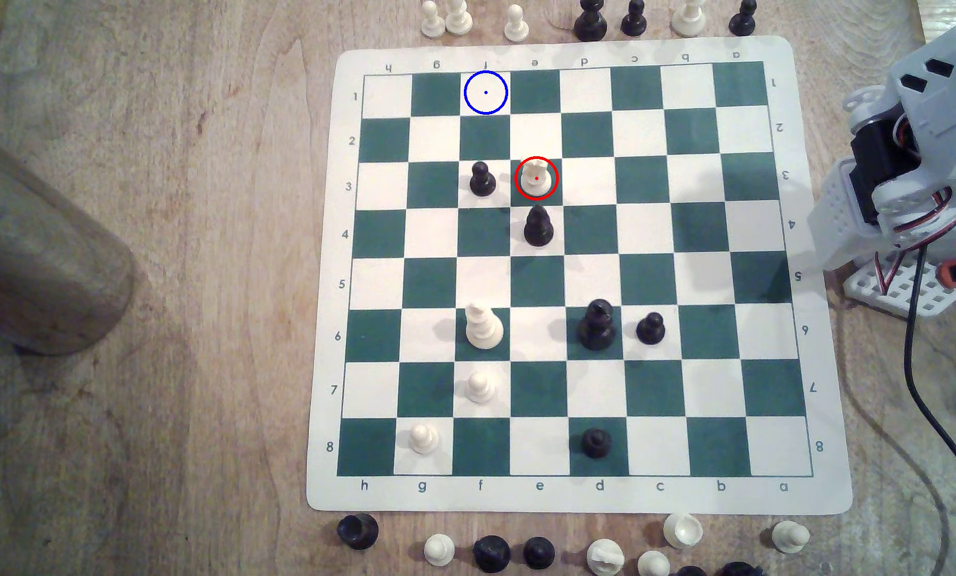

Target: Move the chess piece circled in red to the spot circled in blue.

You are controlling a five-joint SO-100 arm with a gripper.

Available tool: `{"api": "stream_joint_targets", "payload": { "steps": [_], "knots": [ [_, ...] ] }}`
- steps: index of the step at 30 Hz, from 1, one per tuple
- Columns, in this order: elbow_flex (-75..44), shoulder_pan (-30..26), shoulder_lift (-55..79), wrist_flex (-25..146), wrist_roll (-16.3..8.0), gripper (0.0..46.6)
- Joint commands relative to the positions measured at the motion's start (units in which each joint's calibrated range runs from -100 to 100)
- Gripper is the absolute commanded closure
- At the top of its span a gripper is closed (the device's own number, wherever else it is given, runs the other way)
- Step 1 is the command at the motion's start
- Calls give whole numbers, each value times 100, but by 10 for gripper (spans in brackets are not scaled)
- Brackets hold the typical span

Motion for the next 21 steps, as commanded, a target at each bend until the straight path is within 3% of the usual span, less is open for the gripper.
{"api": "stream_joint_targets", "payload": {
  "steps": [1, 8, 12, 21],
  "knots": [
    [126, 268, 6, 528, 10, 464],
    [-898, 331, 6, 3083, 10, 464],
    [-2068, 464, 6, 5720, -15, 464],
    [-3038, 604, 6, 8882, -20, 464]
  ]
}}
